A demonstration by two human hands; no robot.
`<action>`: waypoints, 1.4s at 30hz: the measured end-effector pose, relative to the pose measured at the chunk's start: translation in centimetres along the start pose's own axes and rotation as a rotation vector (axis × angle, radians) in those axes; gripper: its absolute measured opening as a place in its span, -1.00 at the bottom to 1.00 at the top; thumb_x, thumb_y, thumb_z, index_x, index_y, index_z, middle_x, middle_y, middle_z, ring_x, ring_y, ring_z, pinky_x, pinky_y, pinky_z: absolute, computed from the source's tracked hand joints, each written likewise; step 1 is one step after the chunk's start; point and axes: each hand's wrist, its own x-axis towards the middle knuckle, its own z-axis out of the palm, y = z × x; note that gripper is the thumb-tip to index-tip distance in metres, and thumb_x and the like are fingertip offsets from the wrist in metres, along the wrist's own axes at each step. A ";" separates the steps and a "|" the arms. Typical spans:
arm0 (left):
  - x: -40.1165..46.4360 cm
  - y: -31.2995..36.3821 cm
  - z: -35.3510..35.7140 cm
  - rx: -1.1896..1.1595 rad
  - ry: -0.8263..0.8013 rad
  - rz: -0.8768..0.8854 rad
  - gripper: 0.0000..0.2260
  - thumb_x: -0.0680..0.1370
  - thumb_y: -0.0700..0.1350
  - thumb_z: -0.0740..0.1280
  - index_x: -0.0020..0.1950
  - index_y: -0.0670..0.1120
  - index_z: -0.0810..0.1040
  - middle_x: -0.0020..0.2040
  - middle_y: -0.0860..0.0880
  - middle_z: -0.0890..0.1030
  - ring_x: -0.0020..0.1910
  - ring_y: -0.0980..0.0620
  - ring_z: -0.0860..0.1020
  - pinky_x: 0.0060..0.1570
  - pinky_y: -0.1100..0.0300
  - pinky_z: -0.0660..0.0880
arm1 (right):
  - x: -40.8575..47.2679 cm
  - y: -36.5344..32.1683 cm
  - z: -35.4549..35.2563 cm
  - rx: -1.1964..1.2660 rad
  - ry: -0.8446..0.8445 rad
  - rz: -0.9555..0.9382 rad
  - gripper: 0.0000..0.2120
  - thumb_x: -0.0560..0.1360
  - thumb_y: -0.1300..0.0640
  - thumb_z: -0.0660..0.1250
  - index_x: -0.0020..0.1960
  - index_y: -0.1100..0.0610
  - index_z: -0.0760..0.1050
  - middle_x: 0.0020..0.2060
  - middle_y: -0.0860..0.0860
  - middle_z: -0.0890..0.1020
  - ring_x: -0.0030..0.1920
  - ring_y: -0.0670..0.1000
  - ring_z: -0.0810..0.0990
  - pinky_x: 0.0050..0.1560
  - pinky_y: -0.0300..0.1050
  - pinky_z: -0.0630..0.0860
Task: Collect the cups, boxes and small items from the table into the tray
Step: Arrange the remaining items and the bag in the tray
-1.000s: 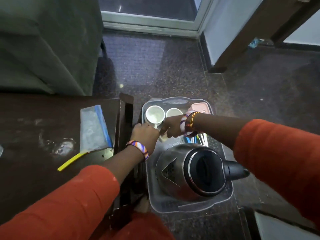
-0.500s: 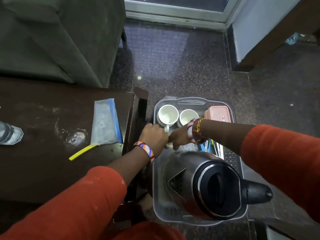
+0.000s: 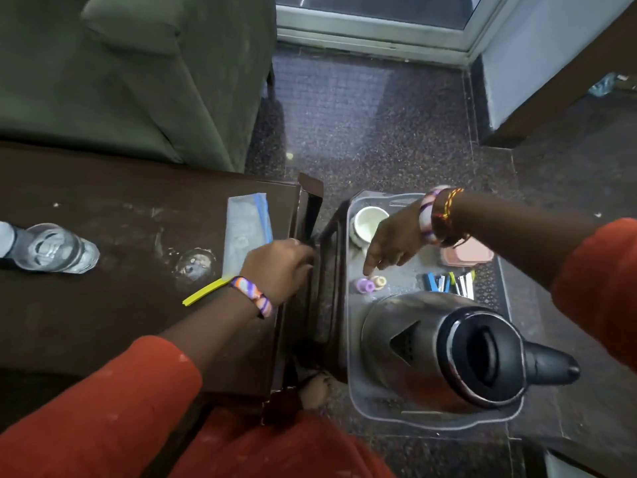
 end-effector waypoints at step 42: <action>0.1 -14.4 -6.9 -0.581 -0.050 -0.145 -0.60 0.42 0.12 0.36 0.07 -0.16 0.56 0.02 -0.14 0.66 -0.03 -0.12 0.61 0.03 -0.05 0.55 | 10.8 -16.7 3.5 1.388 1.061 -0.065 -0.66 0.52 0.05 0.28 0.07 0.34 0.55 0.04 0.31 0.63 -0.01 0.23 0.62 0.02 0.05 0.57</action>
